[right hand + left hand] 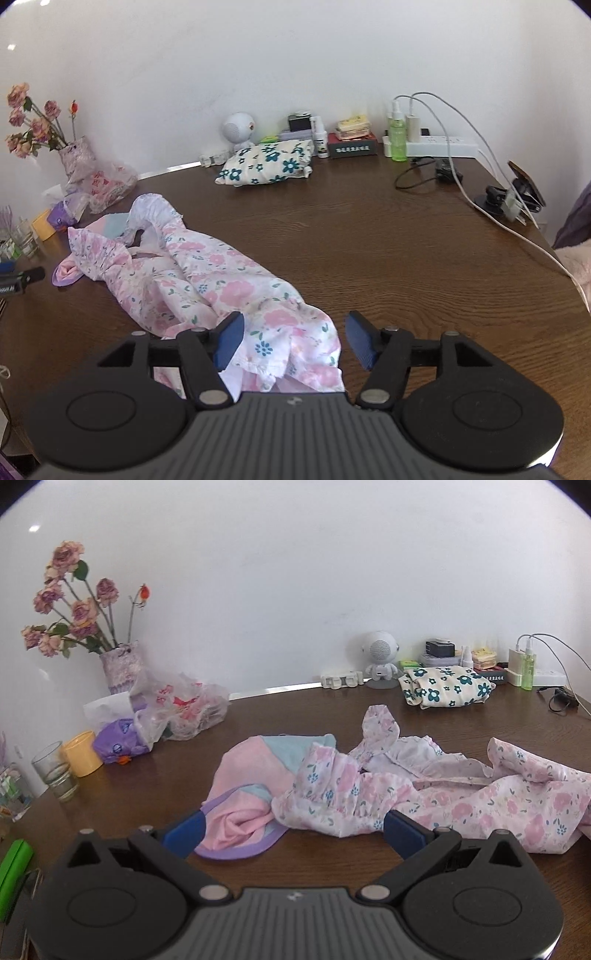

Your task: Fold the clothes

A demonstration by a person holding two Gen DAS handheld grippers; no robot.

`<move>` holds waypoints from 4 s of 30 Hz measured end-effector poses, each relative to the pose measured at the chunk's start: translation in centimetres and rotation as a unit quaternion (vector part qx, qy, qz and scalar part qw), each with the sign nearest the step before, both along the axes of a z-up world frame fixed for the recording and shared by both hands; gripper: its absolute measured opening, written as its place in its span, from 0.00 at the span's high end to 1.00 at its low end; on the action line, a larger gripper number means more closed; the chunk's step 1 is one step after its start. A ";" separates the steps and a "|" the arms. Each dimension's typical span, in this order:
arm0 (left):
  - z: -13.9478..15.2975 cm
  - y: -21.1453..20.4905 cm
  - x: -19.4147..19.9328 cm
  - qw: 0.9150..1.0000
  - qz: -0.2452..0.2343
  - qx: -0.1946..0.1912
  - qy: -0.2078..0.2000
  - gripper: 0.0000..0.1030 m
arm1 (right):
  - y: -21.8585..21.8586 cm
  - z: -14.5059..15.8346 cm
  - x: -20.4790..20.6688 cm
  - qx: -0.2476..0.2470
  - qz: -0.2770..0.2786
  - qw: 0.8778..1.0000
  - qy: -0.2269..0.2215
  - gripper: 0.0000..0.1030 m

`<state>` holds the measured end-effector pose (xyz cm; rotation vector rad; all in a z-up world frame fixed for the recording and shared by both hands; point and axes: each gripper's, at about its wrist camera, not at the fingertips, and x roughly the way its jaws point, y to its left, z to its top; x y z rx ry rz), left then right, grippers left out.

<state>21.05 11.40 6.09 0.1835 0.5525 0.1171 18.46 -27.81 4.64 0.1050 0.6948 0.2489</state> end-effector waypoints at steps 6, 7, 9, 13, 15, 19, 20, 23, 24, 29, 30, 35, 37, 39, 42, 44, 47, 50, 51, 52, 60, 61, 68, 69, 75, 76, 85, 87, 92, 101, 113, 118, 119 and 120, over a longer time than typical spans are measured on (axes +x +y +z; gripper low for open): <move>-1.7 -1.2 5.3 0.996 -0.031 0.088 0.000 0.00 | 4.4 0.8 3.9 -0.032 0.060 0.998 0.000 0.29; -2.0 -1.3 6.0 0.995 -0.034 0.094 0.003 0.00 | 5.4 0.9 5.0 -0.040 0.071 0.997 0.004 0.29; -2.4 -0.9 7.0 0.995 -0.046 0.086 0.014 0.00 | 7.0 0.7 7.1 -0.055 0.093 0.994 0.018 0.29; -3.3 -0.3 9.0 0.994 -0.069 0.070 0.037 0.01 | 10.3 0.0 10.5 -0.074 0.131 0.987 0.053 0.29; -3.8 0.1 10.0 0.994 -0.080 0.062 0.049 0.05 | 11.3 -0.5 11.7 -0.090 0.132 0.985 0.067 0.31; -4.4 0.9 11.4 0.989 -0.120 0.029 0.081 0.87 | 11.1 -1.5 13.5 -0.098 0.121 0.983 0.101 0.99; -4.4 1.2 11.3 0.987 -0.133 0.011 0.087 0.94 | 10.6 -1.5 13.9 -0.097 0.116 0.983 0.104 0.99; -3.9 1.7 10.2 0.984 -0.157 -0.027 0.084 0.94 | 9.2 -0.4 15.3 -0.120 0.087 0.986 0.076 0.99; -3.6 1.8 9.7 0.982 -0.164 -0.036 0.082 0.95 | 8.8 0.1 16.0 -0.121 0.076 0.987 0.068 0.99; -2.5 1.7 6.8 0.981 -0.181 -0.037 0.061 0.96 | 7.2 1.4 17.8 -0.122 0.015 0.991 0.043 0.71; -2.4 1.8 6.3 0.980 -0.184 -0.033 0.060 0.96 | 6.8 1.6 17.6 -0.118 0.001 0.992 0.040 0.50; -2.2 1.9 5.0 0.979 -0.192 -0.015 0.067 0.96 | 6.2 2.8 12.7 -0.074 0.068 0.994 0.043 0.43; -2.2 1.9 4.9 0.978 -0.194 -0.013 0.072 0.96 | 6.3 2.4 11.2 -0.051 0.105 0.990 0.074 0.36; -2.5 1.7 5.0 0.979 -0.191 -0.008 0.075 0.90 | 6.6 1.6 10.4 -0.052 0.125 0.986 0.099 0.29; -3.0 1.4 5.5 0.980 -0.185 -0.004 0.079 0.73 | 6.8 0.4 10.2 -0.074 0.136 0.981 0.114 0.25; -3.3 1.4 5.9 0.979 -0.184 -0.010 0.084 0.56 | 6.8 -0.4 10.4 -0.066 0.146 0.978 0.134 0.25; -3.8 1.3 6.5 0.977 -0.188 -0.021 0.096 0.73 | 7.0 -1.4 10.0 -0.059 0.163 0.972 0.161 0.75; -3.7 1.1 5.3 0.975 -0.200 -0.017 0.098 0.98 | 7.2 -1.3 7.9 -0.070 0.178 0.970 0.151 1.00; -3.4 1.1 4.5 0.975 -0.206 -0.011 0.089 0.98 | 7.3 -0.8 6.6 -0.077 0.186 0.970 0.136 1.00; -3.1 1.2 3.6 0.974 -0.212 -0.009 0.080 0.98 | 7.2 -0.3 5.1 -0.073 0.198 0.969 0.127 1.00; -4.0 1.6 -1.5 0.969 -0.221 0.013 0.111 0.96 | 6.8 0.2 -0.7 -0.032 0.218 0.967 0.128 0.85; -4.2 1.6 -1.9 0.969 -0.219 0.016 0.114 0.91 | 6.3 0.7 -0.3 -0.020 0.202 0.972 0.117 0.74; -2.2 1.0 -3.6 0.973 -0.218 -0.002 0.076 0.58 | 3.9 -0.6 7.0 0.076 0.108 0.976 0.171 0.61; -2.1 0.6 -3.6 0.973 -0.218 0.006 0.070 0.55 | 3.7 -1.5 7.9 0.092 0.097 0.972 0.192 0.61; -3.9 0.3 -1.3 0.974 -0.202 0.021 0.100 0.56 | 1.8 -2.9 9.7 0.047 0.021 0.982 0.180 0.64; -4.3 0.4 -0.9 0.973 -0.203 0.017 0.108 0.62 | 1.3 -2.6 10.0 0.031 0.012 0.986 0.166 0.64; -5.5 0.7 -0.9 0.967 -0.216 0.015 0.134 0.93 | -1.9 0.2 13.3 -0.093 -0.038 0.992 0.079 0.62; -4.9 0.6 -1.2 0.968 -0.213 0.017 0.129 0.87 | -2.2 0.8 12.8 -0.063 0.002 0.995 0.079 0.61; -1.5 -1.1 -1.2 0.963 -0.249 0.002 0.101 0.67 | 0.0 1.4 10.2 -0.049 0.151 0.983 0.092 0.50; -2.6 -8.3 4.1 0.942 -0.297 -0.045 0.151 0.60 | 0.5 -1.6 10.7 -0.120 0.177 0.969 0.123 0.47; -6.1 -10.9 8.9 0.922 -0.302 -0.086 0.226 0.62 | -4.4 -3.4 10.6 -0.137 0.179 0.965 0.134 0.25; -3.8 -11.1 6.8 0.931 -0.313 -0.069 0.174 0.99 | -3.9 -2.8 9.3 -0.125 0.196 0.966 0.111 0.88; -3.3 -11.1 6.3 0.933 -0.315 -0.065 0.162 0.99 | -3.6 -2.2 8.9 -0.129 0.198 0.967 0.099 0.89; -2.8 -11.2 5.8 0.935 -0.317 -0.061 0.150 1.00 | -3.3 -1.3 8.5 -0.137 0.199 0.967 0.082 0.92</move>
